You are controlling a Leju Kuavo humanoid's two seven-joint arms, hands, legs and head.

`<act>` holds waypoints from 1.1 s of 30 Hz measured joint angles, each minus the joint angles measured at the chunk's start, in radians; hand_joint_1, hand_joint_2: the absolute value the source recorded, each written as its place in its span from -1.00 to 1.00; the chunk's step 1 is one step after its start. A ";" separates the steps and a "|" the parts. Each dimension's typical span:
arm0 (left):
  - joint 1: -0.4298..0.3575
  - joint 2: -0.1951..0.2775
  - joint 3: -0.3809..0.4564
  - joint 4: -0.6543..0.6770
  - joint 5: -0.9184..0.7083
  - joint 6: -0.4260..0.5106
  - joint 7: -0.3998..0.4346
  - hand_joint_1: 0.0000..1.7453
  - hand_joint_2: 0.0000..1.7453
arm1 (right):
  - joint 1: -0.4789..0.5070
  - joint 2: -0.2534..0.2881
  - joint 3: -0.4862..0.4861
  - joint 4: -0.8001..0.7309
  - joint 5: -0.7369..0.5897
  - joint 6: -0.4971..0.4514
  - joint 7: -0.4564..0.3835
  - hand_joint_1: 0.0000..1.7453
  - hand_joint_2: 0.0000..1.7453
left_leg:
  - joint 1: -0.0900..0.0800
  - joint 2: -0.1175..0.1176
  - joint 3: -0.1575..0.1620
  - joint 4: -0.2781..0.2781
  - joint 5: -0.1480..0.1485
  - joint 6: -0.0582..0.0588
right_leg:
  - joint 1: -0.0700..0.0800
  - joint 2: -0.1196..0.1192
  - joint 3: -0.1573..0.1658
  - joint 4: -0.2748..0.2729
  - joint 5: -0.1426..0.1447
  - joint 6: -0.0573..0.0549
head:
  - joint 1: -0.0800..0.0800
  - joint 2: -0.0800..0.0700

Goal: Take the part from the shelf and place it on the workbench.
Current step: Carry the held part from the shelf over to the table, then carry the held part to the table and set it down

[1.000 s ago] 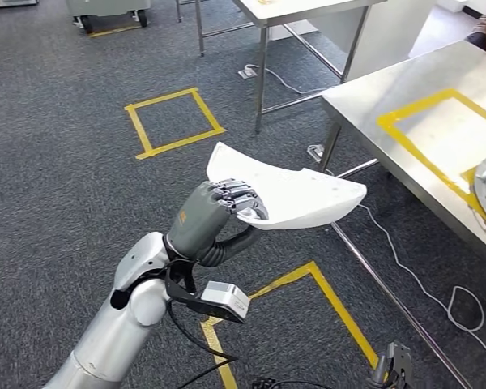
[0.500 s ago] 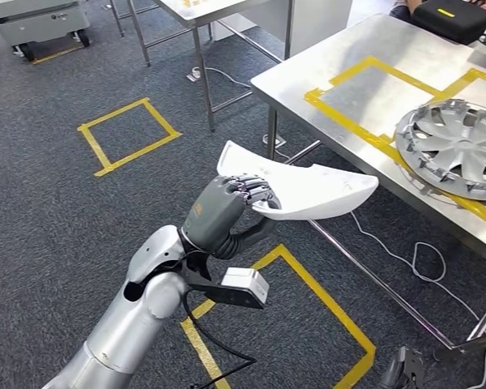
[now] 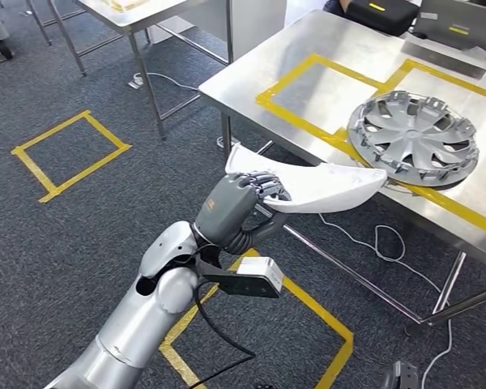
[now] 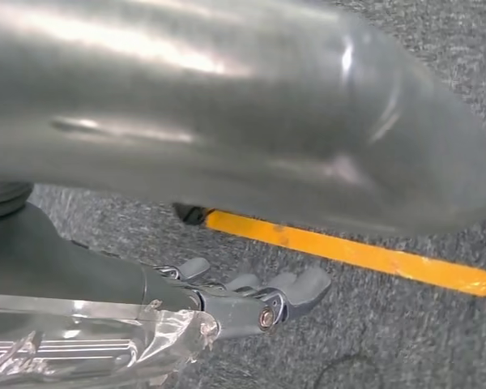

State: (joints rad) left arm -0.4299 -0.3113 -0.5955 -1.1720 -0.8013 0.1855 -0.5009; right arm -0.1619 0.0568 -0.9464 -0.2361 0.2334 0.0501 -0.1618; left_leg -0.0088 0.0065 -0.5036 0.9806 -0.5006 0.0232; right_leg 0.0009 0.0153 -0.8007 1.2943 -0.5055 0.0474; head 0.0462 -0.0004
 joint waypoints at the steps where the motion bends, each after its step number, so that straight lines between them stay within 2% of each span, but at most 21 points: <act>1: 0.000 0.000 0.000 0.005 0.002 0.002 0.011 1.00 1.00 | 0.007 0.000 0.000 0.000 0.002 0.005 0.001 -1.00 -1.00 | 0.003 0.008 0.020 -0.001 -0.017 -0.004 | -0.005 -0.004 -0.021 0.000 -0.014 0.006 | 0.000 0.000; 3: -0.001 0.000 0.003 0.018 0.005 0.009 0.031 1.00 1.00 | 0.020 -0.001 0.000 0.000 0.005 0.015 0.004 -1.00 -1.00 | 0.010 0.020 0.064 -0.001 -0.055 -0.015 | -0.018 -0.019 -0.025 -0.082 0.010 0.022 | 0.000 0.000; 5: -0.002 0.002 0.007 0.035 0.007 0.015 0.044 1.00 1.00 | 0.030 0.000 0.000 0.003 0.007 0.022 0.009 -1.00 -1.00 | 0.012 0.028 0.103 -0.003 -0.097 -0.029 | -0.028 -0.059 -0.007 -0.195 0.141 0.031 | 0.004 0.000; 7: -0.006 0.000 0.014 0.047 0.006 0.021 0.050 1.00 1.00 | 0.031 0.000 0.000 0.005 0.008 0.026 0.013 -1.00 -1.00 | 0.013 0.034 0.136 -0.018 -0.125 -0.045 | -0.024 -0.079 0.005 -0.241 0.223 0.018 | -0.005 0.000; 9: -0.019 -0.009 0.020 0.053 0.005 0.031 0.053 1.00 1.00 | 0.026 -0.006 0.000 0.003 0.010 0.028 0.015 -1.00 -1.00 | 0.020 0.034 0.143 0.002 -0.099 -0.062 | -0.018 -0.061 0.024 -0.237 0.193 -0.006 | -0.013 0.000; 10: -0.026 -0.012 0.023 0.058 0.005 0.037 0.053 1.00 1.00 | 0.024 -0.008 0.000 0.003 0.010 0.029 0.017 -1.00 -1.00 | 0.023 0.029 0.119 0.058 -0.066 -0.070 | -0.019 -0.053 0.042 -0.241 0.176 -0.015 | -0.012 0.000; 12: -0.034 -0.008 0.028 0.074 0.005 0.045 0.053 1.00 1.00 | 0.024 -0.012 0.000 0.002 0.011 0.029 0.018 -1.00 -1.00 | 0.027 0.016 0.010 0.219 -0.025 -0.083 | -0.023 -0.038 0.088 -0.254 0.145 -0.030 | -0.016 0.000; 14: -0.034 -0.002 0.033 0.091 0.005 0.048 0.055 1.00 1.00 | 0.026 -0.014 0.000 0.002 0.012 0.029 0.019 -1.00 -1.00 | 0.026 0.011 -0.111 0.319 -0.082 -0.085 | -0.026 -0.022 0.137 -0.269 0.114 -0.034 | -0.021 0.000; 16: -0.034 0.001 0.037 0.102 0.004 0.048 0.056 1.00 1.00 | 0.031 -0.014 0.000 0.002 0.012 0.029 0.021 -1.00 -1.00 | 0.021 0.010 -0.195 0.322 -0.178 -0.077 | -0.029 -0.004 0.188 -0.279 0.079 -0.034 | -0.022 0.000; 17: -0.034 0.002 0.038 0.106 0.005 0.049 0.056 1.00 1.00 | 0.034 -0.013 0.000 0.003 0.012 0.029 0.022 -1.00 -1.00 | 0.017 0.010 -0.222 0.296 -0.197 -0.071 | -0.032 0.004 0.217 -0.283 0.060 -0.032 | -0.023 0.000; 18: -0.034 0.003 0.039 0.109 0.005 0.049 0.056 1.00 1.00 | 0.037 -0.011 0.000 0.004 0.013 0.029 0.023 -1.00 -1.00 | 0.011 0.010 -0.239 0.251 -0.173 -0.064 | -0.035 0.012 0.245 -0.286 0.041 -0.030 | -0.024 0.000; 19: -0.034 0.006 0.040 0.113 0.005 0.049 0.056 1.00 1.00 | 0.041 -0.009 0.000 0.005 0.013 0.030 0.023 -1.00 -1.00 | 0.004 0.010 -0.247 0.188 -0.096 -0.054 | -0.038 0.018 0.269 -0.292 0.021 -0.027 | -0.027 0.000; 21: -0.035 0.010 0.041 0.122 0.005 0.049 0.056 1.00 1.00 | 0.044 -0.004 0.000 0.007 0.013 0.030 0.023 -1.00 -1.00 | -0.010 0.006 -0.248 0.041 0.106 -0.036 | -0.038 0.029 0.310 -0.302 -0.016 -0.016 | -0.037 0.000; 22: -0.035 0.010 0.043 0.125 0.005 0.049 0.056 1.00 1.00 | 0.045 -0.003 0.000 0.007 0.012 0.030 0.023 -1.00 -1.00 | -0.014 0.003 -0.241 -0.011 0.170 -0.030 | -0.036 0.032 0.335 -0.312 -0.030 -0.011 | -0.042 0.000; 23: -0.037 0.007 0.045 0.126 0.005 0.050 0.056 1.00 1.00 | 0.044 -0.003 0.000 0.007 0.010 0.030 0.023 -1.00 -1.00 | -0.014 -0.002 -0.231 -0.045 0.187 -0.028 | -0.031 0.034 0.358 -0.314 -0.032 -0.004 | -0.045 0.000; 25: -0.045 -0.004 0.048 0.127 0.004 0.053 0.056 1.00 1.00 | 0.038 -0.006 0.000 0.004 0.007 0.030 0.024 -1.00 -1.00 | -0.007 -0.006 -0.188 -0.063 0.180 -0.024 | -0.025 0.024 0.372 -0.277 -0.007 0.005 | -0.042 0.000; 27: -0.054 -0.011 0.052 0.131 0.005 0.062 0.059 1.00 1.00 | 0.028 -0.008 0.000 0.004 0.004 0.029 0.025 -1.00 -1.00 | -0.004 -0.004 -0.141 -0.061 0.181 -0.016 | -0.023 0.004 0.315 -0.155 0.020 0.013 | -0.037 0.000; 28: -0.055 -0.011 0.055 0.134 0.006 0.068 0.063 1.00 1.00 | 0.025 -0.008 0.001 0.004 0.003 0.027 0.025 -1.00 -1.00 | -0.003 -0.004 -0.122 -0.059 0.176 -0.012 | -0.021 -0.004 0.272 -0.090 0.007 0.015 | -0.036 0.000; 30: -0.056 -0.012 0.063 0.143 0.011 0.081 0.075 1.00 1.00 | 0.024 -0.008 0.001 0.004 0.002 0.023 0.026 -1.00 -1.00 | -0.003 -0.009 -0.084 -0.057 0.140 -0.005 | -0.019 -0.008 0.193 -0.029 -0.086 0.017 | -0.035 0.000; 32: -0.059 -0.013 0.077 0.151 0.016 0.097 0.088 1.00 1.00 | 0.026 -0.008 0.001 0.004 0.000 0.018 0.027 -1.00 -1.00 | -0.003 -0.017 -0.040 -0.057 0.101 -0.004 | -0.018 -0.008 0.142 -0.058 -0.182 0.018 | -0.033 0.000; 33: -0.061 -0.012 0.085 0.157 0.016 0.104 0.095 1.00 1.00 | 0.027 -0.008 0.000 0.004 0.000 0.016 0.029 -1.00 -1.00 | -0.003 -0.020 -0.015 -0.057 0.080 -0.006 | -0.018 -0.008 0.126 -0.098 -0.187 0.018 | -0.033 0.000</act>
State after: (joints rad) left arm -0.4911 -0.3238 -0.5105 -1.0152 -0.7854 0.2899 -0.4062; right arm -0.1353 0.0484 -0.9460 -0.2318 0.2329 0.0659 -0.1326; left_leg -0.0121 -0.0137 -0.5183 0.9240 -0.4208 0.0175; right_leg -0.0173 0.0074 -0.6743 1.1961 -0.6924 0.0653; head 0.0134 0.0000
